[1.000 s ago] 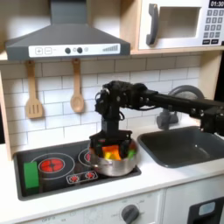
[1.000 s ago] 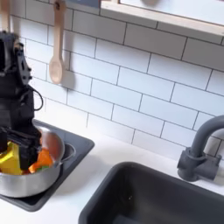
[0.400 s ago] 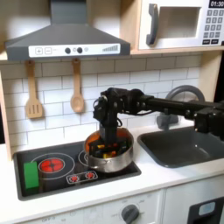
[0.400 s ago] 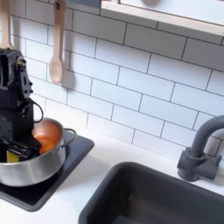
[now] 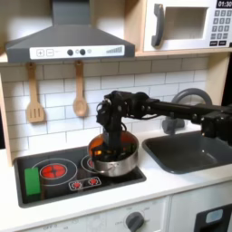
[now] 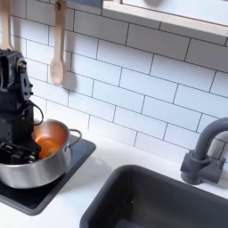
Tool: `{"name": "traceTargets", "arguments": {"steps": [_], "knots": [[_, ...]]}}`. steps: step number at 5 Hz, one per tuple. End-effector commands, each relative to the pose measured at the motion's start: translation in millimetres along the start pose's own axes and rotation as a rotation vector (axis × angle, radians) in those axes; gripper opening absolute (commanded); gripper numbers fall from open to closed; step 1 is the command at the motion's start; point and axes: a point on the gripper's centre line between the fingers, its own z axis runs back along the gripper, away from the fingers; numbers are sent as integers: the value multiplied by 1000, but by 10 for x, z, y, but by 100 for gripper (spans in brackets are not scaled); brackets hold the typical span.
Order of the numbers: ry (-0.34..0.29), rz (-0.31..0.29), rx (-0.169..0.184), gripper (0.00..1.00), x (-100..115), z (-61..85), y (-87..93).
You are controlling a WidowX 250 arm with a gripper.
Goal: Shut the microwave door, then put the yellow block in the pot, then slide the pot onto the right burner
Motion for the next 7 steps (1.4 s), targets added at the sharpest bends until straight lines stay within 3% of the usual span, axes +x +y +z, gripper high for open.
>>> {"name": "traceTargets", "arguments": {"steps": [1, 2, 3, 4, 5, 6, 7], "knots": [[-26, -24, 8, 0, 36, 187, -49], [-39, -48, 14, 0, 79, 257, -106], [-79, -50, 34, 0, 68, 468, -110], [-79, -38, 39, 0, 59, 519, -92], [-111, -11, 56, 100, 36, 713, -53], [-111, 7, 62, 100, 21, 778, -43], [-108, 72, 82, 100, -33, 799, 62]]}}
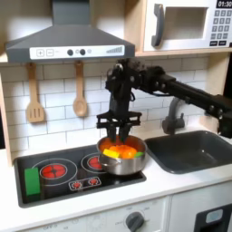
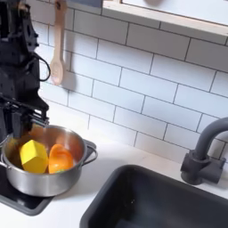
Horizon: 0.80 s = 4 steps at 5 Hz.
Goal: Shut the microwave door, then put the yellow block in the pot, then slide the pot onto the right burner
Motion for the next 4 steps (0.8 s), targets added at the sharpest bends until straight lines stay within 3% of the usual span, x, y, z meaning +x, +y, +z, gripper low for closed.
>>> {"name": "traceTargets", "arguments": {"steps": [1, 2, 4], "knots": [[-10, 161, 61, 100, -144, 57, 348], [-36, 173, 83, 100, -155, 163, 383], [-31, 170, 76, 100, -145, 136, 352]]}}
